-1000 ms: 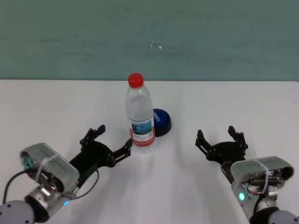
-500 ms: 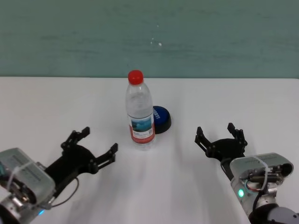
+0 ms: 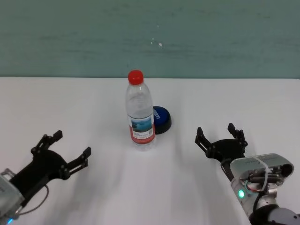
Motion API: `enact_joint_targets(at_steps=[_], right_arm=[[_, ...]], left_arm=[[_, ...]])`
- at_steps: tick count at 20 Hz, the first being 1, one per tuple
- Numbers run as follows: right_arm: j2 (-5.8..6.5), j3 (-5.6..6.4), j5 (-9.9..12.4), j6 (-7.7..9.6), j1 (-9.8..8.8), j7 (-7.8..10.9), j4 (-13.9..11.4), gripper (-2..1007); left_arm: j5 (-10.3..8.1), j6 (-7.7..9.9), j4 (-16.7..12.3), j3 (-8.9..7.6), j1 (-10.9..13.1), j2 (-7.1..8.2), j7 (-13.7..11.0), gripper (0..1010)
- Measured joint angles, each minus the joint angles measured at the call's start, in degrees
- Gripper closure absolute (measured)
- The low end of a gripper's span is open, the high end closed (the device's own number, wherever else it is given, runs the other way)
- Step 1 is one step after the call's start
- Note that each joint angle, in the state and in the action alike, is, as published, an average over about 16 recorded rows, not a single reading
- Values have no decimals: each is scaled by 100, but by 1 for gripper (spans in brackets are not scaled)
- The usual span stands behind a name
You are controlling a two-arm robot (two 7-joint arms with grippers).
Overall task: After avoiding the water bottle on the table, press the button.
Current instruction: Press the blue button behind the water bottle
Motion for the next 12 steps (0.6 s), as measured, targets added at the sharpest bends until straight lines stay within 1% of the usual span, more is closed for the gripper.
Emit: enact_joint_targets(at_steps=[3, 6, 9, 12], right_arm=[[0, 0, 0, 0, 0, 0, 0, 1], [0, 0, 0, 0, 0, 0, 0, 1], [0, 0, 0, 0, 0, 0, 0, 1], [0, 0, 0, 0, 0, 0, 0, 1]], left_arm=[[-85, -178, 161, -100, -46, 92, -103, 10], [-151, -335, 363, -150, -172, 165, -212, 10], [-201, -465, 593, -148, -368, 217, -325, 10], [-239, -568, 859, -106, -628, 245, -430, 10]])
